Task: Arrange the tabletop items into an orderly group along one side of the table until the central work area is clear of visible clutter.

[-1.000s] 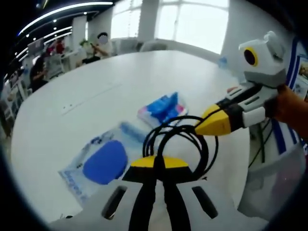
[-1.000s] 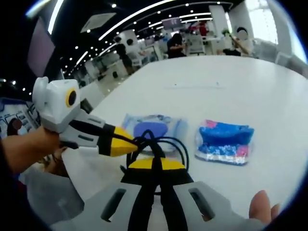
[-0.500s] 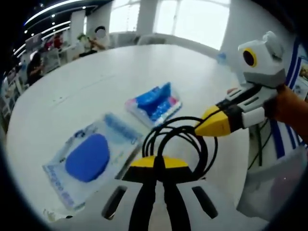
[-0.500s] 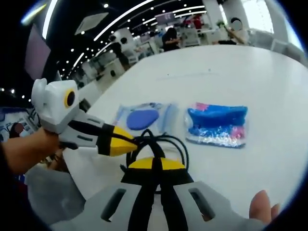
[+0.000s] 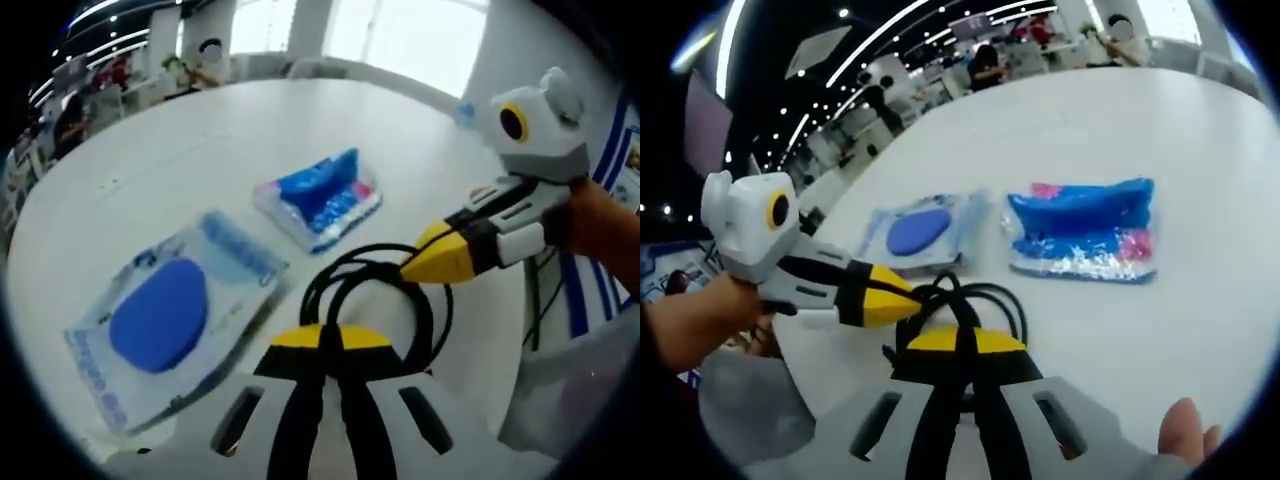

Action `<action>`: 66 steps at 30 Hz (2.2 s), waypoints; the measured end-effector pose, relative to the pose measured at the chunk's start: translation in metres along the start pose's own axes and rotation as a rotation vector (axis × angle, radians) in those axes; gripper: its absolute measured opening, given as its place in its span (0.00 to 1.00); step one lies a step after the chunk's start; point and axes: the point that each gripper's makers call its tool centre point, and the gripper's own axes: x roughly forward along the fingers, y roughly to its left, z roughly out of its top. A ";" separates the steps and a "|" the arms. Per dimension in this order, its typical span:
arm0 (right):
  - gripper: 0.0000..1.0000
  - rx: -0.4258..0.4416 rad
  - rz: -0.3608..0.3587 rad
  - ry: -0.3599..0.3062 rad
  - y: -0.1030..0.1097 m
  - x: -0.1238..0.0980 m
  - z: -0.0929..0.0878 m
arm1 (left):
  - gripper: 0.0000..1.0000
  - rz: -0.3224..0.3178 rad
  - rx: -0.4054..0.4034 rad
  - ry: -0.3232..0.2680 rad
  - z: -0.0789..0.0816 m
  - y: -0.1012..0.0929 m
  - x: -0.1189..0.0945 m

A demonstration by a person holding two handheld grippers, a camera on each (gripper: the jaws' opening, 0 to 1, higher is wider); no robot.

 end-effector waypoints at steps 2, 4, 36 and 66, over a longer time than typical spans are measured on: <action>0.03 0.005 -0.001 0.005 -0.002 0.002 -0.002 | 0.00 -0.001 0.000 0.003 -0.001 0.000 0.002; 0.03 0.013 0.001 0.012 -0.004 0.005 -0.004 | 0.01 0.000 -0.002 0.006 -0.002 0.001 0.004; 0.06 -0.042 -0.023 0.006 -0.014 0.023 -0.016 | 0.03 0.015 0.041 -0.021 -0.013 0.006 0.013; 0.51 -0.170 0.041 -0.133 0.004 0.006 0.006 | 0.48 -0.097 0.048 -0.118 -0.002 -0.011 -0.006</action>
